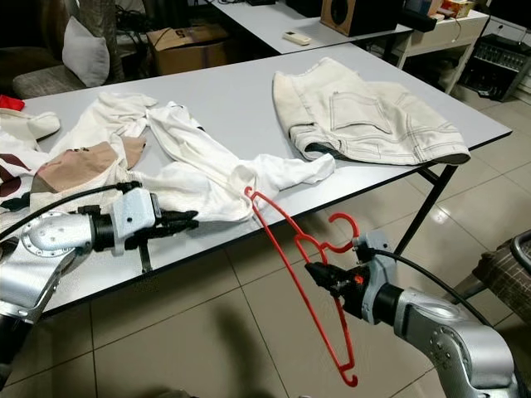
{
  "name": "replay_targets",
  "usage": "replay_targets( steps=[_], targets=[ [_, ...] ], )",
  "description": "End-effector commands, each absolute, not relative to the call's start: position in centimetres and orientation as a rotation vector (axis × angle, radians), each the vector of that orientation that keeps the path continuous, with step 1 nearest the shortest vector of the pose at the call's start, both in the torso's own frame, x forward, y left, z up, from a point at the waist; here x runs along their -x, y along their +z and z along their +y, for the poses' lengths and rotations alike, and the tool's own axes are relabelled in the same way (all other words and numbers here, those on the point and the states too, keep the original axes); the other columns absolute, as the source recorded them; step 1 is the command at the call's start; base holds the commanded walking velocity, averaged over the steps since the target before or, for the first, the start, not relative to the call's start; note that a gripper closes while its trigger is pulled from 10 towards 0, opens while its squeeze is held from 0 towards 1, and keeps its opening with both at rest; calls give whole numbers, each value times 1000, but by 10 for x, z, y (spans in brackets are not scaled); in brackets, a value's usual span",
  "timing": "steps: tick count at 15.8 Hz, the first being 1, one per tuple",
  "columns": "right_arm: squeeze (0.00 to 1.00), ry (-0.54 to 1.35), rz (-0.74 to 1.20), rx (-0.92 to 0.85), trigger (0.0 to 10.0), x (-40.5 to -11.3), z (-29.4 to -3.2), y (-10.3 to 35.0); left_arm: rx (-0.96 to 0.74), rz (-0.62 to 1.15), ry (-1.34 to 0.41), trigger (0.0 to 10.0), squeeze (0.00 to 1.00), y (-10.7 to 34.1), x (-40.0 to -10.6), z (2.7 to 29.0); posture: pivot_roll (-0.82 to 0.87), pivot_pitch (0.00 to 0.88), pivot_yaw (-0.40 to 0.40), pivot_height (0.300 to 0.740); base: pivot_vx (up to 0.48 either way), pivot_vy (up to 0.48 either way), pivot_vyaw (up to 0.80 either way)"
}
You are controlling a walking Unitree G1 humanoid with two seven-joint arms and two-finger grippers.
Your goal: Hang hanger
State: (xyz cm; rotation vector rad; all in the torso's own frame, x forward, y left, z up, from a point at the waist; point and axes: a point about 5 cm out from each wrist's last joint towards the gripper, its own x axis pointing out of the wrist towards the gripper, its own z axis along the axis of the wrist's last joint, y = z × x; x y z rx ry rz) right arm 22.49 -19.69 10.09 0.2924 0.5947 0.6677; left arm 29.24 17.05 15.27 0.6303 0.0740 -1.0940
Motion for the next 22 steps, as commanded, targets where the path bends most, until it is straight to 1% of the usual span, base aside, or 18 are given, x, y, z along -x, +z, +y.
replay_targets(
  steps=[1, 2, 3, 5, 6, 8, 9, 10, 12, 14, 15, 16, 17, 18, 19, 20, 21, 22],
  targets=[
    [0, 689, 576, -324, 10000, -228, -194, 107, -675, 65, -1102, 0, 0, 155, -293, 168, -100, 0, 6, 740, 0, 0, 0],
    [0, 697, 573, -333, 10000, -228, -192, 107, -677, 64, -1097, 0, 0, 155, -293, 169, -100, 0, 6, 740, 0, 0, 0],
    [0, 729, 547, -370, 10000, -228, -185, 111, -694, 60, -1071, 0, 0, 156, -297, 169, -101, 0, 6, 740, 0, 0, 0],
    [0, 758, 440, -482, 10000, -233, -176, 125, -720, 53, -1028, 0, 0, 159, -303, 171, -103, 0, 12, 740, 0, 0, 0],
    [0, 759, 403, -516, 10000, -235, -175, 130, -728, 56, -1021, 0, 0, 158, -304, 171, -104, 0, 14, 740, 0, 0, 0],
    [0, 748, 251, -625, 10000, -240, -181, 151, -739, 76, -991, 0, 0, 154, -306, 174, -105, 0, 17, 740, 0, 0, 0],
    [0, 717, 232, -620, 10000, -239, -187, 153, -737, 87, -973, 0, 0, 152, -307, 176, -108, 0, 21, 740, 0, 0, 0],
    [0, 686, 257, -580, 10000, -237, -192, 149, -730, 103, -956, 0, 0, 150, -308, 178, -111, 0, 25, 740, 0, 0, 0],
    [0, 641, 286, -533, 10000, -232, -199, 144, -730, 172, -865, 0, 0, 144, -313, 190, -112, 0, 25, 740, 0, 0, 0],
    [0, 552, 310, -463, 10000, -228, -210, 140, -674, 307, -562, 0, 0, 140, -328, 222, -114, 0, 23, 740, 0, 0, 0],
    [0, 536, 319, -444, 10000, -227, -212, 139, -653, 322, -518, 0, 0, 140, -330, 227, -115, 0, 23, 740, 0, 0, 0],
    [0, 521, 333, -418, 10000, -222, -213, 137, -555, 333, -470, 9098, 0, 140, -333, 229, -117, 0, 24, 740, 0, 0, 0],
    [0, 516, 349, -389, 10000, -218, -212, 135, -428, 324, -439, 10000, 0, 141, -335, 227, -122, 0, 28, 740, 0, 0, 0],
    [0, 521, 364, -362, 10000, -215, -211, 133, -392, 299, -523, 10000, 204, 144, -332, 219, -127, 0, 31, 740, 0, 0, 0],
    [0, 520, 373, -346, 10000, -213, -209, 131, -387, 278, -623, 10000, 1000, 146, -328, 211, -133, 0, 34, 740, 0, 0, 0],
    [0, 512, 372, -343, 10000, -211, -209, 130, -417, 289, -762, 10000, 1000, 148, -320, 204, -135, 0, 37, 740, 0, 0, 0],
    [0, 512, 372, -343, 10000, -211, -209, 130, -417, 289, -762, 10000, 1000, 148, -320, 204, -135, 0, 37, 740, 0, 0, 0],
    [0, 509, 371, -339, 10000, -211, -209, 130, -488, 307, -814, 10000, 1000, 148, -316, 207, -137, 0, 38, 740, 0, 0, 0]
  ],
)
